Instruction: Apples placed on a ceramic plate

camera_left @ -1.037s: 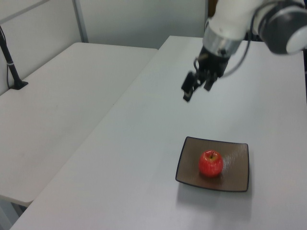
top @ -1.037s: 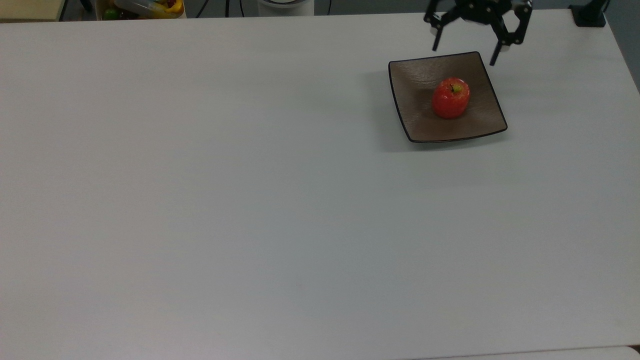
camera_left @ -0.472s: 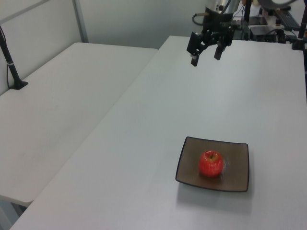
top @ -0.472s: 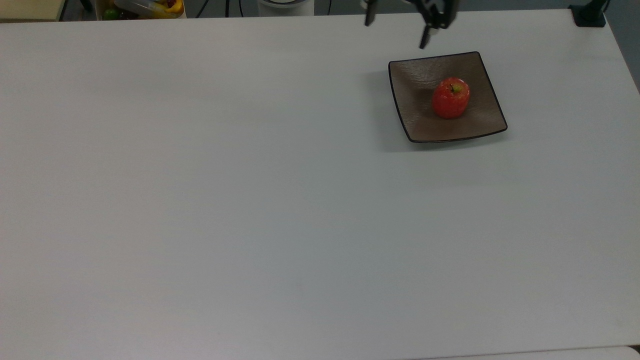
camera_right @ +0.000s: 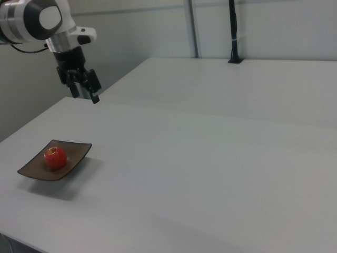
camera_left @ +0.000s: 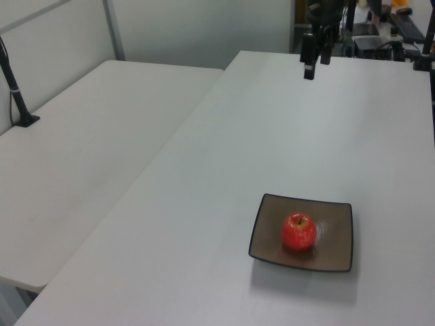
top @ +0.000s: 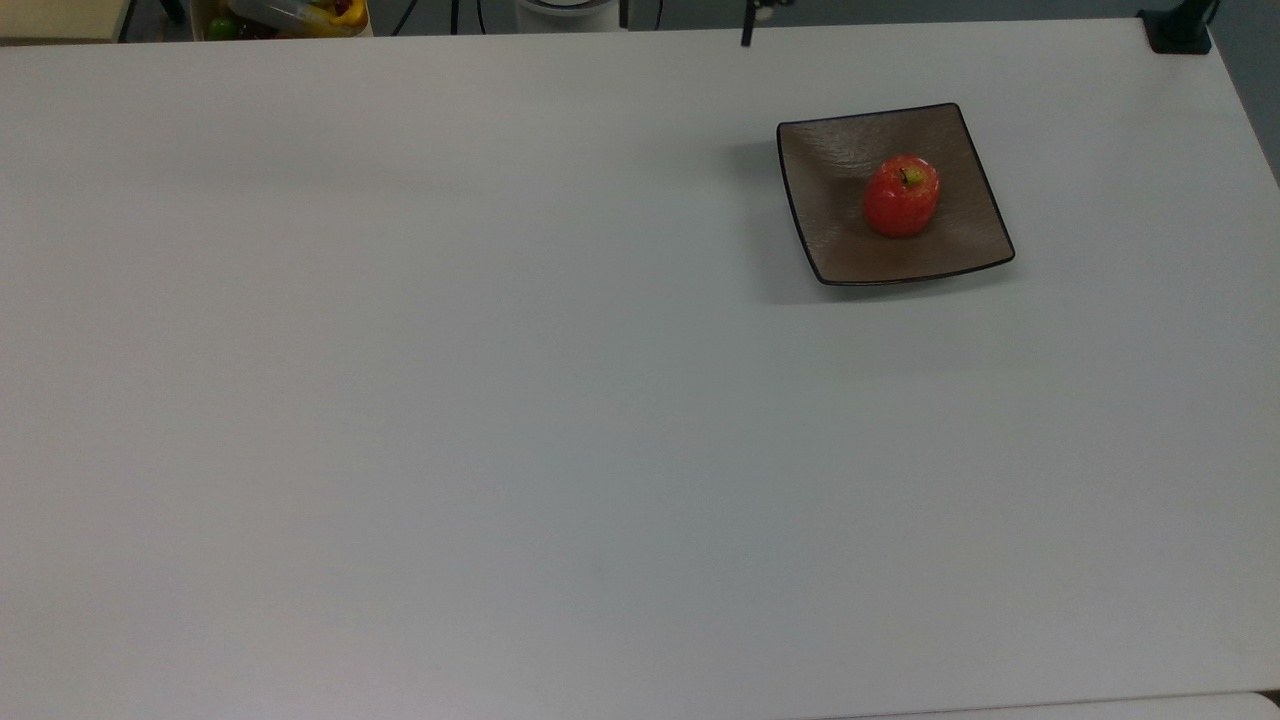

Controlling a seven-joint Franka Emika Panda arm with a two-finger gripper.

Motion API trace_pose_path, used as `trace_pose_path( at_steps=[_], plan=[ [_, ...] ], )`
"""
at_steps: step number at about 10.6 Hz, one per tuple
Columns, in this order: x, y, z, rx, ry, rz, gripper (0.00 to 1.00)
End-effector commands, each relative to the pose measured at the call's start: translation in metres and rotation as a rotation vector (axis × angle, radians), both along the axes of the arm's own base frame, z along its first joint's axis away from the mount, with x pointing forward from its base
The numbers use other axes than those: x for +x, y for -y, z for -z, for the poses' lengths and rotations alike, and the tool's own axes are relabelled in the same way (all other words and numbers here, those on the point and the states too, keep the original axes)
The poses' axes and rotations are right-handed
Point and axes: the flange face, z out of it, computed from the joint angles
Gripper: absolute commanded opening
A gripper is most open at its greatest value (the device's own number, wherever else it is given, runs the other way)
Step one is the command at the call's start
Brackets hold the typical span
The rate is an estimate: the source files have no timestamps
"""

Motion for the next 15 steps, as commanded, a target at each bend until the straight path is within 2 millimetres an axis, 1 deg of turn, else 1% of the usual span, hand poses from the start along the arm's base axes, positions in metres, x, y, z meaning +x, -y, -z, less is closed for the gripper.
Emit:
trace_pose_path(
  at_steps=[1, 2, 3, 5, 9, 11, 13, 15],
  plan=[
    [-0.014, 0.039, -0.001, 0.024, -0.012, -0.254, 1.0],
    [-0.01, 0.053, -0.001, 0.028, -0.007, -0.28, 1.0],
    [-0.007, 0.063, -0.003, 0.042, 0.009, -0.305, 1.0],
    [-0.003, 0.072, -0.005, 0.059, 0.032, -0.305, 1.0],
    [-0.004, 0.066, -0.007, 0.061, 0.033, -0.306, 1.0],
    [-0.003, 0.065, -0.006, 0.062, 0.028, -0.309, 1.0],
    [-0.002, 0.063, -0.006, 0.067, 0.031, -0.284, 1.0],
    [-0.002, 0.063, -0.005, 0.067, 0.03, -0.28, 1.0]
  ],
)
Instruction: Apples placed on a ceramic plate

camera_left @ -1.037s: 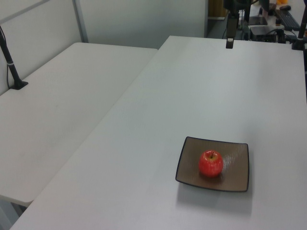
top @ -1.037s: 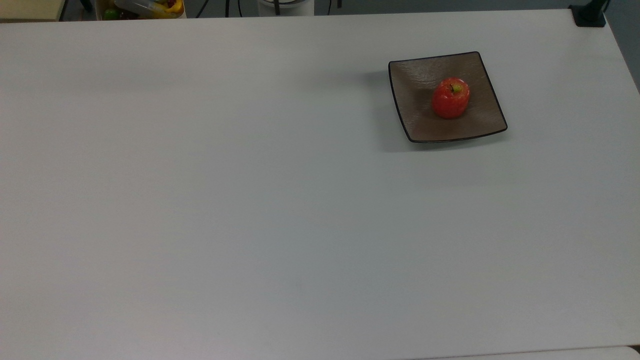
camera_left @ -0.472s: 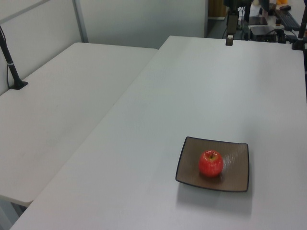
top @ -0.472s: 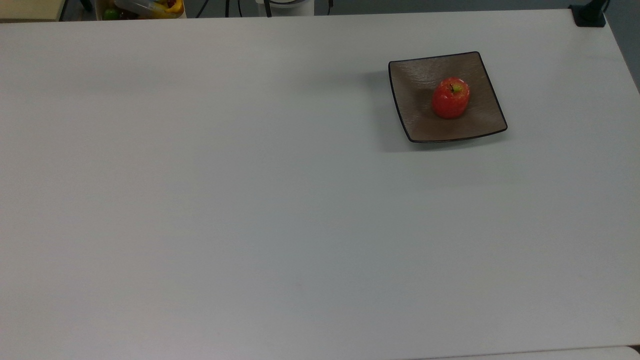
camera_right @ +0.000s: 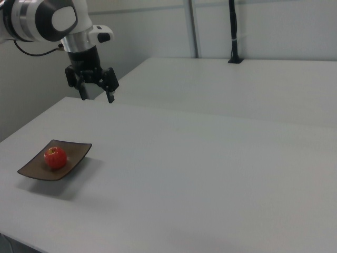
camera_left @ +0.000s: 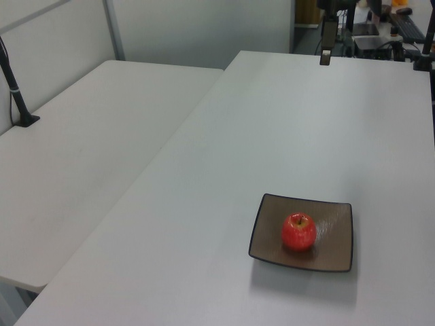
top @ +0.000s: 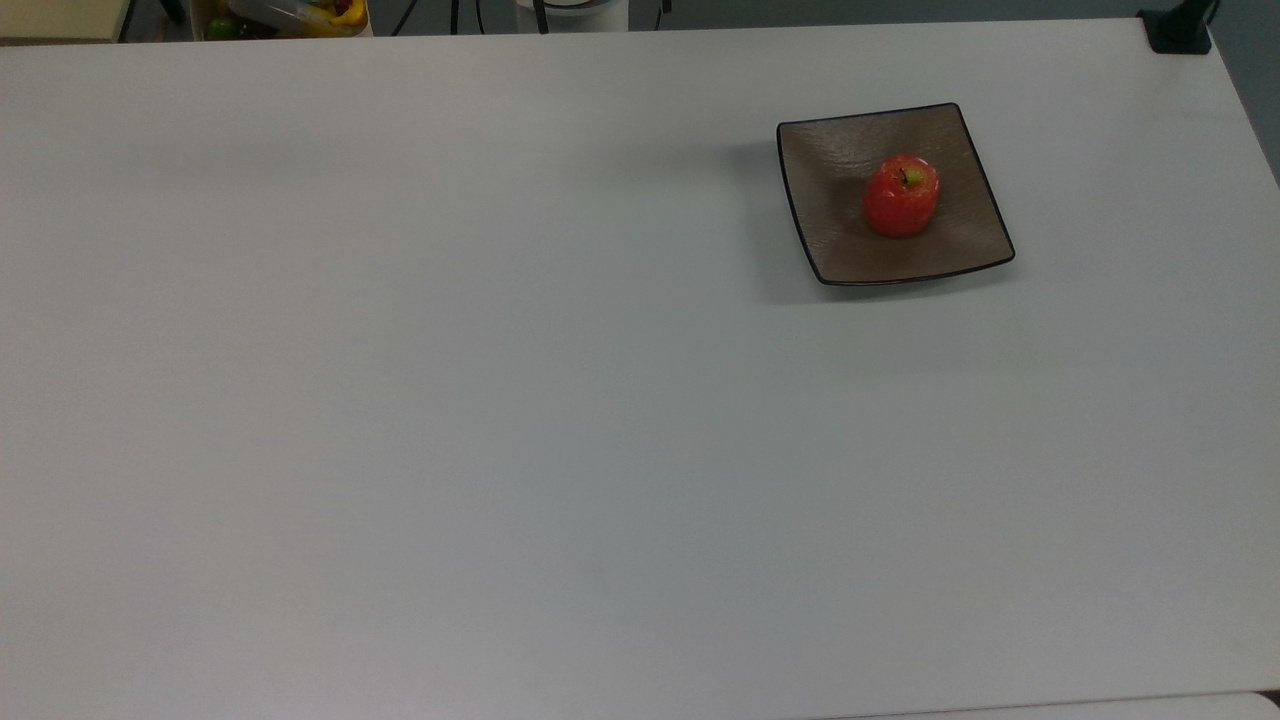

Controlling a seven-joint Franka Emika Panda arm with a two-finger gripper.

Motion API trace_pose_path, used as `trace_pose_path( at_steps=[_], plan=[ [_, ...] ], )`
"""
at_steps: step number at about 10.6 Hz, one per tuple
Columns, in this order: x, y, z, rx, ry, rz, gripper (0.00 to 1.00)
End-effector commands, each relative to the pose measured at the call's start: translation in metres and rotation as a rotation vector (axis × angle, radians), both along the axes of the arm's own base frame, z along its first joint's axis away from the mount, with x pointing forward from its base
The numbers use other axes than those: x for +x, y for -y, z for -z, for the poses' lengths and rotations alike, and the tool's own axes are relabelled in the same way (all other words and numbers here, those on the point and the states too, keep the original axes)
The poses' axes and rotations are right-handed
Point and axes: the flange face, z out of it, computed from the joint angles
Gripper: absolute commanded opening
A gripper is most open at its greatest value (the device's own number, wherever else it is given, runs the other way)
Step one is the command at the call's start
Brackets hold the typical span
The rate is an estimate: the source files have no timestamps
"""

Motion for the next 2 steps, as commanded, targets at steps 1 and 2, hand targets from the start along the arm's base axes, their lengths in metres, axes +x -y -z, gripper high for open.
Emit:
trace_pose_path(
  at_steps=[1, 2],
  plan=[
    [-0.0038, -0.0004, 0.0014, 0.024, 0.012, 0.012, 1.0],
    [-0.0041, 0.0005, -0.0007, 0.024, 0.015, 0.013, 1.0]
  ],
)
